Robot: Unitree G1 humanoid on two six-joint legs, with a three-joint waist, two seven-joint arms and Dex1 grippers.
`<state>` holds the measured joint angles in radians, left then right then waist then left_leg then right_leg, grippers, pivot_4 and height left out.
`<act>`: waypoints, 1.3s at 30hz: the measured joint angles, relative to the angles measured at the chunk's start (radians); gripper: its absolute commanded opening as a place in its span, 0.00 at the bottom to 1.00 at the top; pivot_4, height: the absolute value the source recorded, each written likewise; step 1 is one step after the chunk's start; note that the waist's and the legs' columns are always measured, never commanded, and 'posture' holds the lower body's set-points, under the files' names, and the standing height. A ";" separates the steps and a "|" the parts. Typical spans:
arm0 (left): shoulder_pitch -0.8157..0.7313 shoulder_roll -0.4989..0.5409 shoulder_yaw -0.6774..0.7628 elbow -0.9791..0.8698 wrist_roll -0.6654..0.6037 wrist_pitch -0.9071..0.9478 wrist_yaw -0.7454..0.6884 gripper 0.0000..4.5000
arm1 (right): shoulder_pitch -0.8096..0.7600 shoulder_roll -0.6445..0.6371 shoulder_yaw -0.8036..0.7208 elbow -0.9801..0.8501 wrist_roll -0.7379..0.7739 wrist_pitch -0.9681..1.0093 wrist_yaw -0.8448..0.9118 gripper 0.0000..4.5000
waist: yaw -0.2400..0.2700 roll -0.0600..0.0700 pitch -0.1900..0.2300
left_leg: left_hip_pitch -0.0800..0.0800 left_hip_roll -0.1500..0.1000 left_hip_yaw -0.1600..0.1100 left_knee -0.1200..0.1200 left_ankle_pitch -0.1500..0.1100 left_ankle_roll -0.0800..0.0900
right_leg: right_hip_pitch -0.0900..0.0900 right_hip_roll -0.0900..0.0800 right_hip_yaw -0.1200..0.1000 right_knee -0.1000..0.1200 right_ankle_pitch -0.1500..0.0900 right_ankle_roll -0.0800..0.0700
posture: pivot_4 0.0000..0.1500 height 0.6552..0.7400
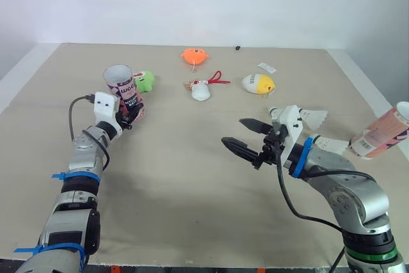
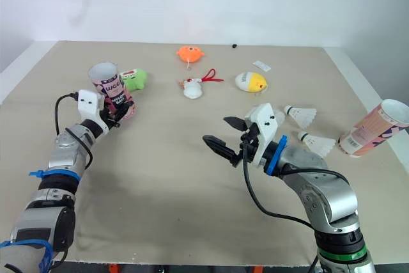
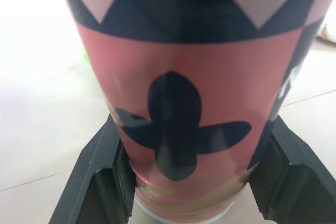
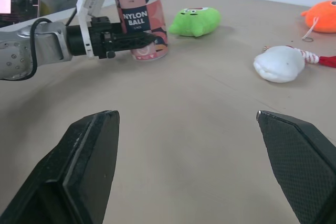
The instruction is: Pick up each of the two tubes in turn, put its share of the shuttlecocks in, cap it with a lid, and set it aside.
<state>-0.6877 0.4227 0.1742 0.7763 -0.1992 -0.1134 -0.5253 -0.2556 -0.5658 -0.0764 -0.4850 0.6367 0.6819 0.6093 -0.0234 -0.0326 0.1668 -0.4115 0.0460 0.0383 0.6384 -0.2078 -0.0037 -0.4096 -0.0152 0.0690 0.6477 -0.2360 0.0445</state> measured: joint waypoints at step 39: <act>-0.023 0.386 -0.261 -0.538 -0.207 0.463 -1.079 0.54 | 0.084 -0.096 -0.123 -0.064 0.141 0.062 0.022 1.00 | 0.000 -0.001 0.000 | -0.015 0.002 -0.001 0.007 0.000 0.000 | -0.013 0.003 0.000 0.004 0.002 -0.003 | 1.00 1.00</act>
<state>-0.7102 0.8088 -0.0872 0.2379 -0.4066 0.3492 -1.6039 -0.1715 -0.6617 -0.1998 -0.5489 0.7781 0.7440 0.6308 -0.0230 -0.0336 0.1664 -0.4264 0.0478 0.0373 0.6451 -0.2077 -0.0037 -0.4227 -0.0126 0.0686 0.6516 -0.2341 0.0417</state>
